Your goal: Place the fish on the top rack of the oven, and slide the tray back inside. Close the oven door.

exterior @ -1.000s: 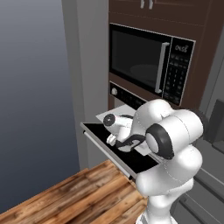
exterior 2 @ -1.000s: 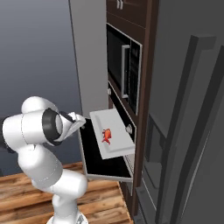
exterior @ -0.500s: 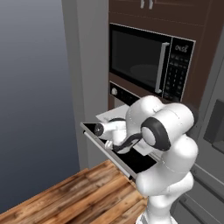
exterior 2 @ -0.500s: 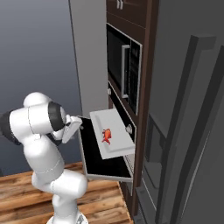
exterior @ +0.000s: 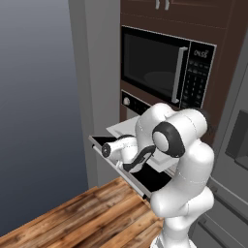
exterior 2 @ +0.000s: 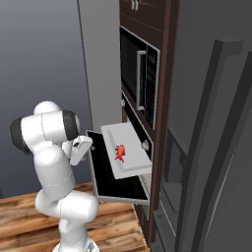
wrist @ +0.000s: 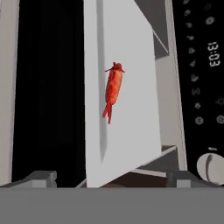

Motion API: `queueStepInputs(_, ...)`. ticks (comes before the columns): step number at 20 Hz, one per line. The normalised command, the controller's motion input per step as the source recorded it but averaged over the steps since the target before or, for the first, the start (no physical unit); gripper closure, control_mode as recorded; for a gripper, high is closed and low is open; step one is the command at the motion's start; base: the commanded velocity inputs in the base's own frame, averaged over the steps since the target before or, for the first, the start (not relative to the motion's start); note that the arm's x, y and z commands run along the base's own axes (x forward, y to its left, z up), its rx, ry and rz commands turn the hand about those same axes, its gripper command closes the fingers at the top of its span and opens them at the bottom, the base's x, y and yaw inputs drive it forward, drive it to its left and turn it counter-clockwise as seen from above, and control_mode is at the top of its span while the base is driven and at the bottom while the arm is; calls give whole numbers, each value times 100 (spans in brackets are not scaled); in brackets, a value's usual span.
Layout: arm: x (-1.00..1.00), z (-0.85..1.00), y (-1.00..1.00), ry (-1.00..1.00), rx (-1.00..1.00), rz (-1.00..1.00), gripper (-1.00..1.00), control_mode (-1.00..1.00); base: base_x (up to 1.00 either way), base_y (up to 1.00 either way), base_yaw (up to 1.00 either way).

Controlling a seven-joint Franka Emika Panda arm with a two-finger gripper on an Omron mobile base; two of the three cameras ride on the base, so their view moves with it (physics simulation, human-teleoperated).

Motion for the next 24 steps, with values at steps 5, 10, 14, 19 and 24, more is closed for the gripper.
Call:
queueStepInputs(5,0,-15,-13,-5,0,-7,-100,-100,0,0,0)
queueStepInputs(10,9,-8,-18,-1,0,-9,-100,-100,0,0,0)
queueStepInputs(14,16,-10,-16,-2,0,-9,-100,-100,0,0,0)
queueStepInputs(19,18,-11,-19,-2,0,-5,-100,-100,0,0,0)
queueStepInputs(24,28,-20,-8,-3,0,0,-100,-100,0,0,0)
